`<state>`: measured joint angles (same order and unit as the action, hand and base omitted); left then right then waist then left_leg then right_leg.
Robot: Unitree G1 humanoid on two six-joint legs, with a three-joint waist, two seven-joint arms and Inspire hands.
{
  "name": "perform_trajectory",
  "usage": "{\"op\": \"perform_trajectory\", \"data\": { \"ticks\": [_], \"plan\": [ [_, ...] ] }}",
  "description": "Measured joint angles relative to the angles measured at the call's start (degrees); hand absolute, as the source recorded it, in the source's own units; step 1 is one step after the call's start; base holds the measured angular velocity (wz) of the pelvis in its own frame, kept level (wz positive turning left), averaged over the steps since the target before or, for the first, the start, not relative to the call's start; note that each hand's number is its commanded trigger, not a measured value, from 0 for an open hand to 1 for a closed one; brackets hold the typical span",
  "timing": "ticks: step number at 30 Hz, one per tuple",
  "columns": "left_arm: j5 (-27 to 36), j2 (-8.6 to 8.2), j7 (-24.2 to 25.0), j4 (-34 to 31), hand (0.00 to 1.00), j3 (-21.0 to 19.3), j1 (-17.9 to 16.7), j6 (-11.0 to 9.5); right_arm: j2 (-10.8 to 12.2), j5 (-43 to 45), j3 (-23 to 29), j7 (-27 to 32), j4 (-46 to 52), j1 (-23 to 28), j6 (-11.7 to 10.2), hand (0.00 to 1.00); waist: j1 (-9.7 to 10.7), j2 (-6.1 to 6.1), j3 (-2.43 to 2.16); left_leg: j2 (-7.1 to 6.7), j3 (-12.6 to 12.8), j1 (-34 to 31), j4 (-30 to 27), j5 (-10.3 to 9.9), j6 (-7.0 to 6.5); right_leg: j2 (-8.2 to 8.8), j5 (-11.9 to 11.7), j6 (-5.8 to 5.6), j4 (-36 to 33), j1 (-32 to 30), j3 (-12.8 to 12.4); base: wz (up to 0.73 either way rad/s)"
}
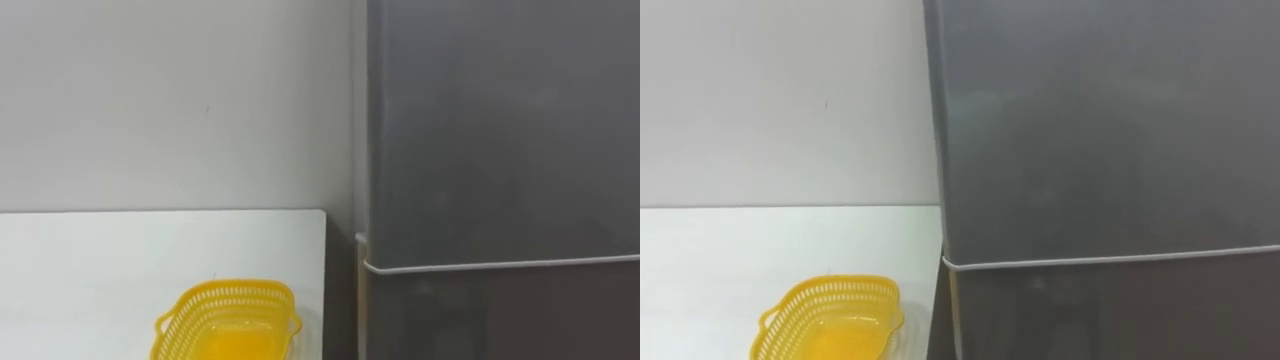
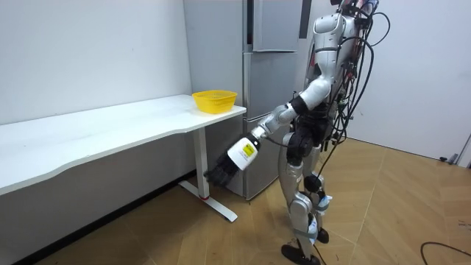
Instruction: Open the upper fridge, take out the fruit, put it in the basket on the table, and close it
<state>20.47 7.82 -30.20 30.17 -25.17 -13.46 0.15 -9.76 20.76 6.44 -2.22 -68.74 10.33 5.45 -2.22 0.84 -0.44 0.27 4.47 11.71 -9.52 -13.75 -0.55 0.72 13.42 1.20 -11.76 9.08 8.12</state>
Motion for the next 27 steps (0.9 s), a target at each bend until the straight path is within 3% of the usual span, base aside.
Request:
{"op": "perform_trajectory", "data": {
  "ticks": [3,5,7,11,13,19,23,27],
  "plan": [
    [-2.4,0.0,-4.9,-7.2,0.0,0.0,0.0,-2.7,-0.1,-0.1,0.0,0.7,0.2,0.4,-1.1,0.0,-0.4,0.08,-0.01,-0.02,-0.1,0.2,0.0,0.0,0.0,-0.04,0.0,-0.03,0.1,-0.1,-0.1,-0.02],
    [-2.8,0.0,-7.8,-13.7,0.0,-0.4,-0.2,-3.2,0.1,-0.4,-0.1,0.7,0.0,0.7,-1.6,0.0,-1.3,0.22,-0.01,-0.03,-0.1,0.4,0.0,0.0,0.0,-0.17,0.0,-0.03,0.1,-0.1,-0.4,-0.06],
    [-5.3,0.57,-11.6,-21.0,0.0,-1.1,-0.2,-6.2,0.2,-1.0,-0.1,0.7,-0.1,1.2,-1.7,0.0,-1.5,0.6,0.11,-0.06,-0.2,0.3,0.0,0.0,0.0,-0.18,0.0,-0.04,0.1,-0.1,-0.3,0.02],
    [-10.1,0.7,-14.7,-31.3,0.0,-1.9,-0.2,-8.0,0.6,-0.7,-0.3,0.2,-0.1,2.0,-2.0,0.0,-1.1,0.65,0.38,-0.18,-1.2,-0.1,0.0,0.0,-0.01,0.02,0.0,-0.09,-0.1,-0.5,0.0,0.06],
    [-15.9,0.73,-14.5,-37.3,0.0,-1.5,-0.6,-8.5,0.7,-0.7,-0.7,-0.6,-0.1,2.6,-2.2,0.0,-1.2,0.91,0.32,-0.14,-1.6,-0.2,0.0,0.0,-0.01,0.03,0.0,-0.09,0.1,-0.3,0.1,0.07],
    [-20.7,1.24,-11.4,-51.8,0.0,-0.2,-0.8,-9.6,0.6,-0.6,-0.6,-2.6,-0.6,2.6,-3.0,0.0,-0.5,1.01,0.39,-0.13,-1.6,0.0,-0.2,0.0,0.0,-0.05,-0.1,-0.04,0.2,0.0,0.1,0.0],
    [-19.9,1.83,-6.8,-57.2,0.0,2.3,0.3,-10.5,0.7,-0.5,-0.7,-4.7,-0.5,2.2,-3.6,0.0,0.7,0.9,0.79,-0.15,-1.6,0.0,-0.2,0.0,0.0,-0.05,-0.1,-0.11,0.3,0.7,0.4,0.03],
    [-12.6,2.48,0.5,-60.7,0.0,5.1,2.0,-11.3,0.5,-0.5,-0.7,-6.7,-0.6,2.1,-3.6,0.0,2.1,0.78,0.8,-0.14,-1.6,-0.1,-0.2,0.0,0.0,0.04,-0.1,-0.12,1.1,0.7,0.5,0.0]
  ]
}}
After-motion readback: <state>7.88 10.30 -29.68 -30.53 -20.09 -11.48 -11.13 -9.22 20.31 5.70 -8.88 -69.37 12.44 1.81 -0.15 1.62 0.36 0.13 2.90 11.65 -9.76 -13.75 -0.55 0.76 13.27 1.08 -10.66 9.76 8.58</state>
